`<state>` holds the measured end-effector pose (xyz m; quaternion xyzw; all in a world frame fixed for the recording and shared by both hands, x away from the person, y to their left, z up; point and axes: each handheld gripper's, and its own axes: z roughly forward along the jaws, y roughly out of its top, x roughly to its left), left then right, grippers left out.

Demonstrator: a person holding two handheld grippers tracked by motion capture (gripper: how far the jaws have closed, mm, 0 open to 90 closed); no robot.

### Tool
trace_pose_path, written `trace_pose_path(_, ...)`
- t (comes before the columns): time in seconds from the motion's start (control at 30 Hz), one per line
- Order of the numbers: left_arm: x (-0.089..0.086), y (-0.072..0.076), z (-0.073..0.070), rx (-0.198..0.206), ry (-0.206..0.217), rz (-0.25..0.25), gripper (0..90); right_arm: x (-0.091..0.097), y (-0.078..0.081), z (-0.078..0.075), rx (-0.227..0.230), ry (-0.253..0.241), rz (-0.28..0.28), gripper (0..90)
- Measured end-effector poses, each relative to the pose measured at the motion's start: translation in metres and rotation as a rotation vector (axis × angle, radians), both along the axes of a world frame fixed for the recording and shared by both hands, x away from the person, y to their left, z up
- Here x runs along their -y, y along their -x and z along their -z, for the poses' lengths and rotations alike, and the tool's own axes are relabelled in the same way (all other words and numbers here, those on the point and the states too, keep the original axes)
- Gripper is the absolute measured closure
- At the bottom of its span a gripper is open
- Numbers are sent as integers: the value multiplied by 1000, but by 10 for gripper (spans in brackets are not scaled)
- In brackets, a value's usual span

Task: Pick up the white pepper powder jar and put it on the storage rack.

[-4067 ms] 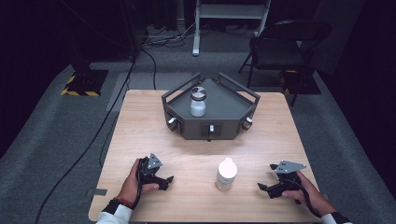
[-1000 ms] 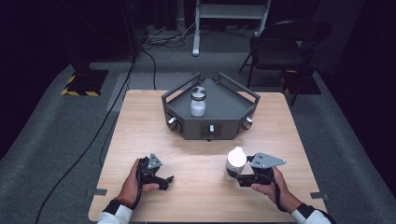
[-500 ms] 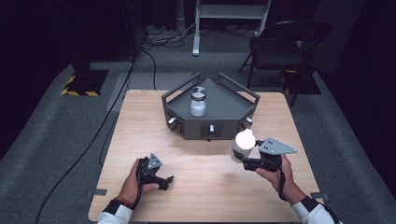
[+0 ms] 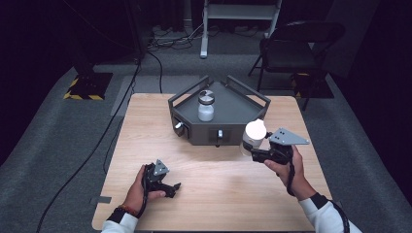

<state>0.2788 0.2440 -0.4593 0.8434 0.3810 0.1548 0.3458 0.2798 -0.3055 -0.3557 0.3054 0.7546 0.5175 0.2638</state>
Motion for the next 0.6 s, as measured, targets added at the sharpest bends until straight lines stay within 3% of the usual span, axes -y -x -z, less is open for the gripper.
trace_pose_path(0.2,0,0,0,1,0,1,0,-6,-6,-7,12,1,10,304)
trace_pose_path(0.6,0,0,0,1,0,2,0,-21,-21,-25,90,-1,20,304)
